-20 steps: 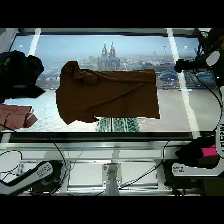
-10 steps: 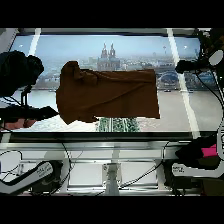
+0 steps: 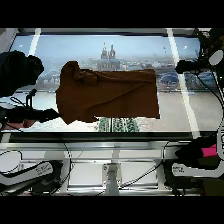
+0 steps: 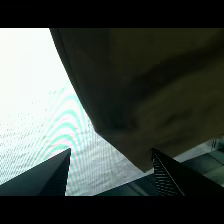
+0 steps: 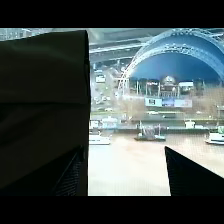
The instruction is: Fold the clothes and pants, and hang the long-sleeved shirts on hangers.
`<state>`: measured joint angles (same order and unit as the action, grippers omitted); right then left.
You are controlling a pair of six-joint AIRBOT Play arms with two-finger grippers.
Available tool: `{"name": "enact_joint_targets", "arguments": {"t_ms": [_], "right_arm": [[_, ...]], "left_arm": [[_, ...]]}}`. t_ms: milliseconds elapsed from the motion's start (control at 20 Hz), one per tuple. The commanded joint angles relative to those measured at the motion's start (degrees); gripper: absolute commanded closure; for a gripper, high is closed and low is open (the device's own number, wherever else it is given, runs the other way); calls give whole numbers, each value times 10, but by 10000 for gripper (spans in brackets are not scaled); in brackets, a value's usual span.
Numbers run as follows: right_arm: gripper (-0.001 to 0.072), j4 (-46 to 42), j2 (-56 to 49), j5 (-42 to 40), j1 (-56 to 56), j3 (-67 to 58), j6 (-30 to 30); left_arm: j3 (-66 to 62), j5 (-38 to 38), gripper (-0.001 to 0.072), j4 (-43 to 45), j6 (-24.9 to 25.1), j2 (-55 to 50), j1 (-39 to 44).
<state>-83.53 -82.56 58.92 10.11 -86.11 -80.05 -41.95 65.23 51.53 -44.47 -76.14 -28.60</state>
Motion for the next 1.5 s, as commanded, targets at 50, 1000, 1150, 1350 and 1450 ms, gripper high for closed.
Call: {"name": "enact_joint_targets", "arguments": {"t_ms": [50, 1000, 1150, 1350, 1450], "right_arm": [[137, 8, 0, 1, 0, 0, 0], [166, 102, 1, 134, 0, 86, 114], [166, 173, 1, 136, 0, 147, 148], [166, 242, 32, 72, 0, 257, 152], [163, 282, 42, 53, 0, 313, 153]], "left_arm": [[0, -17, 186, -63, 44, -44, 7], [-88, 31, 690, -123, 94, 50, 26], [-88, 31, 690, -143, 94, 83, 27], [-88, 31, 690, -143, 94, 87, 27], [-88, 31, 690, -143, 94, 86, 27]]}}
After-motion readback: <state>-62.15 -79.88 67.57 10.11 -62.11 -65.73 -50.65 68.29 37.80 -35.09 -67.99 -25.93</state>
